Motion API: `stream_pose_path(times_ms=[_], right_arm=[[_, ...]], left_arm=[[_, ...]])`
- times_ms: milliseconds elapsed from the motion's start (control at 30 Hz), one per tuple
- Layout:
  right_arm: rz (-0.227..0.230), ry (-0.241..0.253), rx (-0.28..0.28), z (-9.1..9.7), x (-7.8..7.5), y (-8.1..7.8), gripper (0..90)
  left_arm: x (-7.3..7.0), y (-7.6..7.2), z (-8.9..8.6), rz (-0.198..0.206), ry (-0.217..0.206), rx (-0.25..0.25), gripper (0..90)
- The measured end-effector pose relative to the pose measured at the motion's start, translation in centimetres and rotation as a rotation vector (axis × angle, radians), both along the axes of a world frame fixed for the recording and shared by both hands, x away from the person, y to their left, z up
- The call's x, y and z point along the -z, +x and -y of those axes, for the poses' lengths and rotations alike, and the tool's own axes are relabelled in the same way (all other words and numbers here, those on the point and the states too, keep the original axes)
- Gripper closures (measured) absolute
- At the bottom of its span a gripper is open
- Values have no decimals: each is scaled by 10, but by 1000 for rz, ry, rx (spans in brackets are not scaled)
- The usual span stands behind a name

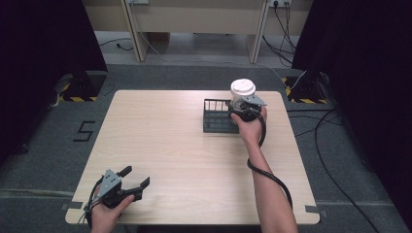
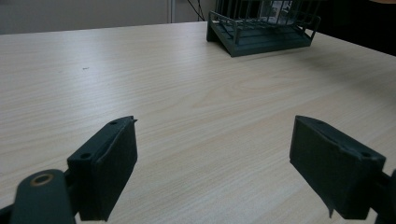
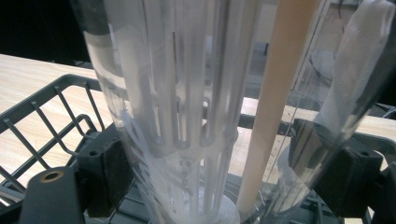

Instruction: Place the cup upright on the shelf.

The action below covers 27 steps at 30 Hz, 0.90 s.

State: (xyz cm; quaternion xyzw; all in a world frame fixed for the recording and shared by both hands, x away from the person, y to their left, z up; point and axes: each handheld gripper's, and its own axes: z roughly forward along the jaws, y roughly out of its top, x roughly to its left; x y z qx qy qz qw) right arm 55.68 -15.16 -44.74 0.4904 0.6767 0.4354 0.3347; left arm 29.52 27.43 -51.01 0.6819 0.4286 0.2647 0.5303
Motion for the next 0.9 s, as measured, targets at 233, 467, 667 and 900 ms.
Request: stream_pose_path(times_ms=[233, 467, 667, 900], right_arm=[[3, 6, 5, 0, 1, 0, 177], [6, 25, 2, 0, -1, -3, 160], [15, 35, -2, 2, -3, -9, 156], [16, 42, -7, 5, -8, -19, 154]], left_arm=[[0, 0, 0, -1, 0, 2, 146], [0, 0, 1, 0, -1, 4, 146], [0, 0, 1, 0, 0, 3, 146], [0, 0, 2, 1, 2, 4, 146]])
